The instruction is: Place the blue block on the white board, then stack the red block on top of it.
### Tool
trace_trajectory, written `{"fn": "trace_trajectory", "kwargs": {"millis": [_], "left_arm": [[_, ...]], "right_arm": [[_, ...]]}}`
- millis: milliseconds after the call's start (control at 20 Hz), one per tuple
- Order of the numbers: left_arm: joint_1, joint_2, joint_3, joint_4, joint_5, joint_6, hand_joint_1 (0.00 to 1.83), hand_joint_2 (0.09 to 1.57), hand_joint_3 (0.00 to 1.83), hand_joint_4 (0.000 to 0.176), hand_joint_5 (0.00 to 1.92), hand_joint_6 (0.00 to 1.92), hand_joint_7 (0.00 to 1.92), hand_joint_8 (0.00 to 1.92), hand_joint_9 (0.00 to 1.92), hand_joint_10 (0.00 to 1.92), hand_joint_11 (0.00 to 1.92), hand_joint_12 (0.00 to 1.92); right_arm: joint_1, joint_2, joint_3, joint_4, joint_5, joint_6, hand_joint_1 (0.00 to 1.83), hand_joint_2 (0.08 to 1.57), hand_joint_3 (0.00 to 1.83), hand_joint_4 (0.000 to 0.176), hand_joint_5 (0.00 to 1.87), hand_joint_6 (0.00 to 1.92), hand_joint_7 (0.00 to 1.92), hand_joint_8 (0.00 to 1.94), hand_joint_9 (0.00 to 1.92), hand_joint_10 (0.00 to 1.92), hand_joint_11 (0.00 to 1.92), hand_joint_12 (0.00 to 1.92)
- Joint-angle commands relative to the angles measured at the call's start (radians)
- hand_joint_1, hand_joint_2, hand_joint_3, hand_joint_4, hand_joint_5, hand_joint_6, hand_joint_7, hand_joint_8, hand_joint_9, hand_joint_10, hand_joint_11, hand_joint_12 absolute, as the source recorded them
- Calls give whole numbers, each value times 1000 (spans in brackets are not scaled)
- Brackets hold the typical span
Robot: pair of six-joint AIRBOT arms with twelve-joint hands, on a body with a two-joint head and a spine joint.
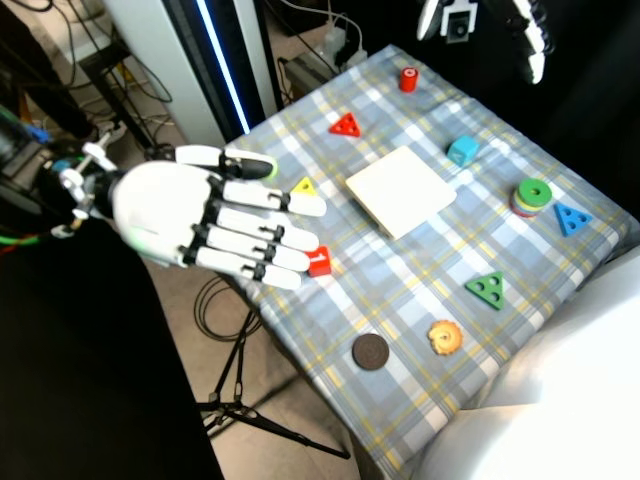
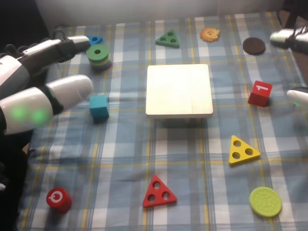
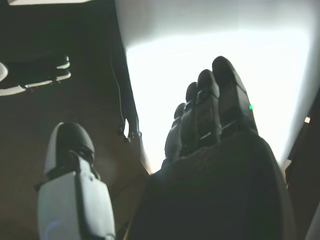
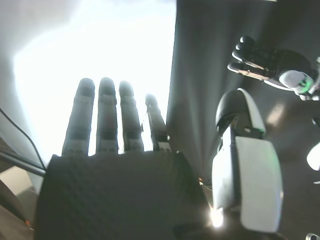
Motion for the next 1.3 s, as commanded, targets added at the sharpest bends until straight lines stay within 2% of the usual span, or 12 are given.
{"fn": "trace_trajectory", "kwargs": {"millis": [0, 100, 150, 250, 350, 500, 750, 800, 900, 1000, 1250], "left_arm": [[-9, -3, 10, 8, -102, -5, 233, 1146, 4, 176, 332, 2, 279, 2, 171, 4, 0, 153], [-13, -6, 19, 6, -81, -5, 342, 1125, 0, 176, 338, 3, 265, 2, 163, 1, 5, 157], [-22, -9, 30, 1, -53, 8, 467, 1098, 0, 176, 342, 3, 265, 2, 169, 3, 11, 165], [-58, -20, 39, -40, 4, 121, 618, 1027, 0, 176, 355, 0, 269, 0, 156, 0, 0, 143], [-110, -42, 41, -104, 69, 319, 669, 1003, 0, 176, 366, 2, 257, 0, 156, 1, 0, 105], [-147, -75, 64, -172, 125, 488, 744, 972, 0, 176, 365, 1, 250, 3, 181, 8, 16, 109], [-187, -127, 126, -241, 213, 605, 791, 968, 0, 176, 352, 3, 270, 7, 169, 2, 14, 116], [-213, -153, 145, -278, 247, 695, 820, 966, 0, 176, 365, 7, 295, 13, 191, 9, 33, 127], [-234, -196, 174, -333, 277, 808, 813, 971, 0, 176, 360, 2, 312, 13, 205, 11, 39, 134], [-246, -226, 201, -371, 295, 854, 829, 969, 0, 176, 379, 8, 315, 11, 206, 8, 33, 135], [-263, -258, 258, -420, 336, 859, 853, 984, 4, 176, 410, 9, 360, 14, 226, 9, 29, 148]], "right_arm": [[17, -3, 5, 6, 103, 7, 687, 1198, 0, 0, 440, 1, 473, 0, 414, 1, 292, 265], [19, -4, 6, 3, 96, 7, 685, 1202, 1, 0, 448, 4, 474, 1, 421, 3, 314, 253], [20, -4, 6, 1, 96, 7, 684, 1204, 1, 0, 453, 5, 475, 2, 425, 5, 320, 253], [24, -5, 6, -4, 96, 10, 681, 1207, 0, 0, 471, 0, 490, 0, 442, 1, 342, 219], [27, -5, 6, -17, 97, 15, 663, 1208, 0, 0, 479, 2, 503, 3, 452, 2, 353, 207], [31, -5, 6, -35, 97, 23, 671, 1209, 0, 0, 489, 4, 519, 7, 465, 6, 367, 202], [34, -5, 6, -53, 97, 31, 654, 1218, 3, 0, 492, 4, 530, 8, 483, 10, 396, 200], [34, -5, 6, -53, 96, 31, 652, 1219, 3, 0, 494, 4, 536, 9, 492, 13, 407, 202], [34, -6, 7, -56, 93, 31, 638, 1221, 0, 0, 498, 0, 544, 1, 498, 1, 428, 159], [34, -7, 8, -57, 86, 31, 626, 1229, 2, 0, 499, 1, 549, 2, 509, 4, 443, 155], [34, -11, 10, -61, 78, 31, 607, 1250, 2, 0, 514, 1, 575, 4, 549, 7, 488, 116]]}}
